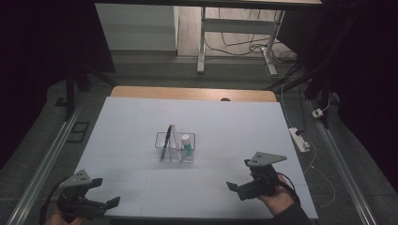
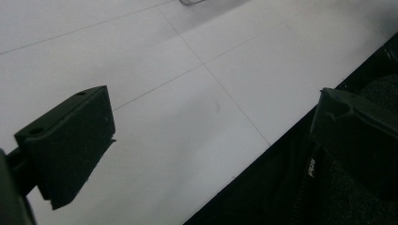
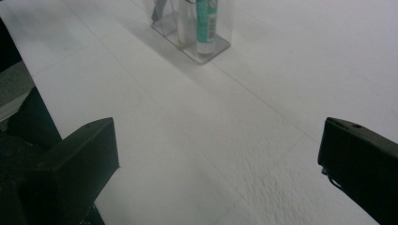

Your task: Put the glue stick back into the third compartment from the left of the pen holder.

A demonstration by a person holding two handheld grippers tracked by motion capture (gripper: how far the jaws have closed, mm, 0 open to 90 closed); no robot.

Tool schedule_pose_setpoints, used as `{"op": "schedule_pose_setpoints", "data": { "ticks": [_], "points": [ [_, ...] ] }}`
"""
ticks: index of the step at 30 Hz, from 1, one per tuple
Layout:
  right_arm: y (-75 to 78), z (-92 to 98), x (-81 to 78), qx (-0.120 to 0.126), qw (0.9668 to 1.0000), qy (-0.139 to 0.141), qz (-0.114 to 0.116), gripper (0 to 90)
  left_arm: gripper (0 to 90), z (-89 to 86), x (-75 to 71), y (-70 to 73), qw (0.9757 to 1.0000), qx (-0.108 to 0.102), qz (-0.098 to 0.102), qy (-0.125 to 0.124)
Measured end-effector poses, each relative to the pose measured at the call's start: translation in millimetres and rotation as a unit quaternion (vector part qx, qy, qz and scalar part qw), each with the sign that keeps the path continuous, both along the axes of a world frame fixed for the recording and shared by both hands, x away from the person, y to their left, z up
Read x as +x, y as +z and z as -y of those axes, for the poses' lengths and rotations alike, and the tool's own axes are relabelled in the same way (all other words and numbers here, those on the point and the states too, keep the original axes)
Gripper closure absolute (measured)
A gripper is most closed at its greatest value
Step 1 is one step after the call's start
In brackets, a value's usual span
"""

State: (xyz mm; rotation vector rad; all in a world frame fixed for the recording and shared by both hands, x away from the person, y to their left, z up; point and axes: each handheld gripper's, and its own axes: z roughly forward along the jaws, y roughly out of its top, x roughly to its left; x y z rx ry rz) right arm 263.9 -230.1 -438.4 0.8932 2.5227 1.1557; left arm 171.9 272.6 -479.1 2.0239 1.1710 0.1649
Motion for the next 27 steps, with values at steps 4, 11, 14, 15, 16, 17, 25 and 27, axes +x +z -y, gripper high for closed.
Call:
{"op": "schedule_pose_setpoints", "data": {
  "ticks": [4,11,14,15,16,17,25,27],
  "points": [
    [-2.8,10.7,-8.5,-0.003,0.9999,-0.014,0.002,0.0,0.2,-0.1,-0.1,0.0,1.0000,-0.001,0.001,0.000],
    [-6.1,30.8,-21.5,-0.001,0.9990,-0.045,0.002,0.0,0.2,-0.1,-0.1,0.1,1.0000,-0.001,0.001,0.000],
    [-6.8,40.1,-26.9,0.000,0.9981,-0.062,0.001,0.0,0.2,0.2,-0.1,0.1,1.0000,0.000,0.001,0.000],
    [-7.4,43.2,-28.6,0.001,0.9977,-0.068,0.001,0.0,0.2,0.2,-0.1,0.1,1.0000,0.000,0.001,0.000],
    [-7.8,46.2,-30.4,0.001,0.9973,-0.073,0.000,0.0,0.2,0.1,-0.1,0.1,1.0000,-0.001,0.001,0.000],
    [-8.2,49.0,-32.4,-0.001,0.9968,-0.079,0.000,0.0,0.2,0.2,0.0,0.1,1.0000,0.000,0.001,0.000],
    [-11.9,65.0,-46.2,-0.007,0.9940,-0.109,-0.008,0.0,0.2,0.3,-0.2,0.1,1.0000,0.001,0.001,0.000],
    [-11.3,67.1,-49.4,-0.011,0.9933,-0.114,-0.011,0.0,0.2,0.2,-0.3,0.1,1.0000,0.000,0.002,0.000]
  ]
}}
